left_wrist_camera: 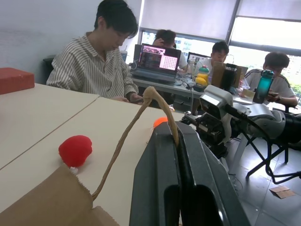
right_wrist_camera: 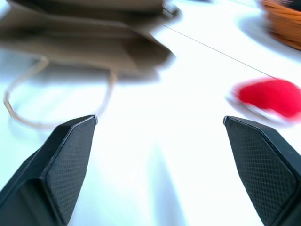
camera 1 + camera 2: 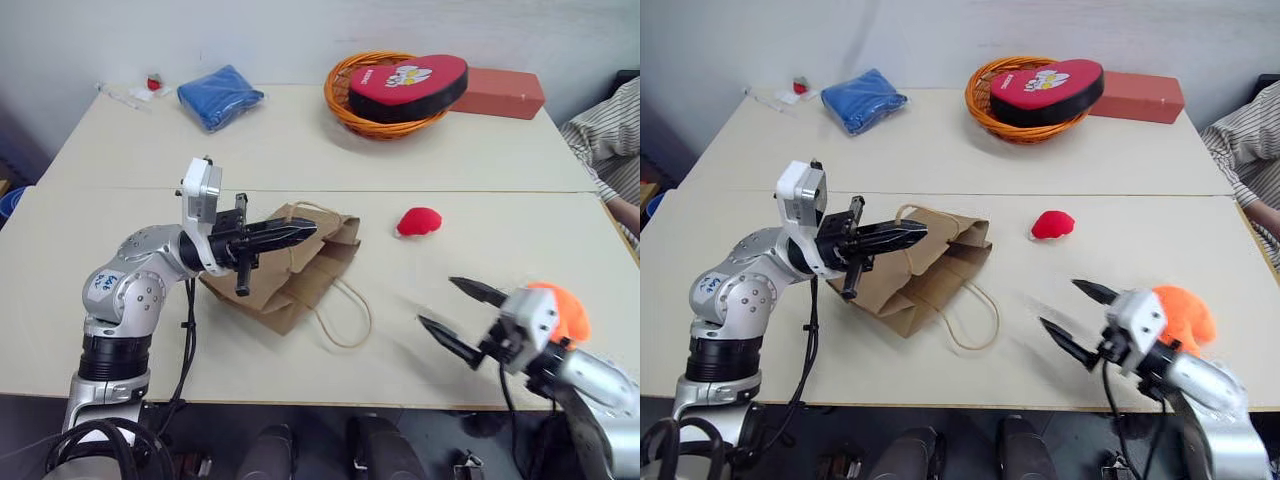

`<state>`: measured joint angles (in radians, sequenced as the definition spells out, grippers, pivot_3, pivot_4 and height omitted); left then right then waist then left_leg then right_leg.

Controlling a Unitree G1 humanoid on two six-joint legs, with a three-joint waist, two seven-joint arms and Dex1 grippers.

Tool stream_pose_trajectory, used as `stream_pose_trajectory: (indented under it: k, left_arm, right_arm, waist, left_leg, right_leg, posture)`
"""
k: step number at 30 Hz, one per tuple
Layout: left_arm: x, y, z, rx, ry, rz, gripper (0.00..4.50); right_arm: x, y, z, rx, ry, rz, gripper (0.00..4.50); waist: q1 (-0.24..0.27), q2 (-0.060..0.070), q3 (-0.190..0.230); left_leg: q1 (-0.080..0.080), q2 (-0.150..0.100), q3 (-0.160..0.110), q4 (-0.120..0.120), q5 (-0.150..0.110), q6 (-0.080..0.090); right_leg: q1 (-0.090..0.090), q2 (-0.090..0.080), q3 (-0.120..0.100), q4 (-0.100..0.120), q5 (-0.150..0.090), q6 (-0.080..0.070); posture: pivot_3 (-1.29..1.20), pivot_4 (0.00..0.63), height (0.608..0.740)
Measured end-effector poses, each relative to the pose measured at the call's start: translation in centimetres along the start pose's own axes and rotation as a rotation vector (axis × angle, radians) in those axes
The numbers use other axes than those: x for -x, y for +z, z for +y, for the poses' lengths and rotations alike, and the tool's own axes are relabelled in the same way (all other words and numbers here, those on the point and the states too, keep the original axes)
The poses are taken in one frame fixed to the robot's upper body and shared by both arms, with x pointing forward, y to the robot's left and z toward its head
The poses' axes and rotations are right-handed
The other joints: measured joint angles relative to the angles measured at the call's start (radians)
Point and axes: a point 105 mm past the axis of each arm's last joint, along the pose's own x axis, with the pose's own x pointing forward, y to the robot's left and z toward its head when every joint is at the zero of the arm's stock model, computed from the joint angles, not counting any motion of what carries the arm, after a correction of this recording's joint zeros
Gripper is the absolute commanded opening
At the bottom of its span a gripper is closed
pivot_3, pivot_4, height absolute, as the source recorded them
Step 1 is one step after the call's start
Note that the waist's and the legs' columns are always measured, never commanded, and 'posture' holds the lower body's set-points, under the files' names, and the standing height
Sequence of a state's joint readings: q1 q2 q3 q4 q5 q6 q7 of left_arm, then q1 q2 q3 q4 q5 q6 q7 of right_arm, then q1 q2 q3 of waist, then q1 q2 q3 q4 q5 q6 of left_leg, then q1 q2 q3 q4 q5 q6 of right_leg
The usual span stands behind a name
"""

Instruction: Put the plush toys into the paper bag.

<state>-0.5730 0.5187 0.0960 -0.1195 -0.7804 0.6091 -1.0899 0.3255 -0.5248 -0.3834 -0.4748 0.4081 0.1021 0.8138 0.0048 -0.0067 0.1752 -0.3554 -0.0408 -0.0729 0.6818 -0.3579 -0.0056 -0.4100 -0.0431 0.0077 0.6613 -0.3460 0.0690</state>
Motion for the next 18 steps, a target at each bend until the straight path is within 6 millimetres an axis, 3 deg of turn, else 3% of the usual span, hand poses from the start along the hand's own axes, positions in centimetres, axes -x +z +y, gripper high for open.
stream_pose_trajectory:
  k: [2, 8, 12, 14, 18]
  left_arm:
    - [-0.5, -0.3, 0.1, 0.017, -0.019, -0.005, 0.00]
    - [-0.9, -0.9, 0.5, 0.062, -0.046, -0.007, 0.00]
    - [-1.2, -1.1, 0.5, 0.072, -0.074, 0.002, 0.00]
    - [-1.2, -1.3, 0.4, 0.075, -0.080, 0.012, 0.00]
    - [-1.2, -1.4, 0.4, 0.079, -0.086, 0.016, 0.00]
  right_arm:
    - [3.1, -0.4, -0.4, 0.020, -0.144, 0.022, 4.46]
    - [11.0, -2.2, 1.0, 0.010, -0.441, 0.161, 4.46]
    - [15.5, -4.7, 1.7, -0.050, -0.628, 0.252, 4.46]
    - [16.3, -5.1, 2.1, -0.063, -0.660, 0.270, 4.46]
    - [15.6, -4.8, 2.0, -0.039, -0.646, 0.253, 4.46]
  waist:
    - [0.007, 0.001, 0.000]
    - [0.019, 0.001, -0.001]
    - [0.013, 0.002, -0.001]
    - [0.005, 0.003, 0.000]
    - [-0.007, 0.003, -0.001]
  left_leg:
    - [0.000, 0.000, 0.000, -0.001, 0.000, 0.000]
    - [0.001, 0.000, 0.001, -0.001, 0.000, 0.000]
    - [0.004, 0.000, 0.001, -0.004, 0.000, 0.000]
    - [0.004, 0.000, 0.001, -0.005, 0.000, 0.000]
    - [0.004, 0.001, 0.001, -0.005, 0.000, -0.001]
  right_leg:
    - [0.000, 0.000, 0.000, 0.000, 0.000, 0.000]
    - [0.001, 0.000, 0.001, -0.001, 0.000, 0.000]
    - [0.002, 0.000, 0.002, -0.001, 0.000, -0.001]
    - [0.001, 0.000, 0.003, -0.001, 0.000, -0.001]
    - [0.001, 0.000, 0.003, -0.001, 0.000, -0.001]
  posture:
    - [0.00, 0.150, 0.740]
    - [0.00, 0.150, 0.740]
    - [0.00, 0.150, 0.740]
    - [0.00, 0.150, 0.740]
    - [0.00, 0.150, 0.740]
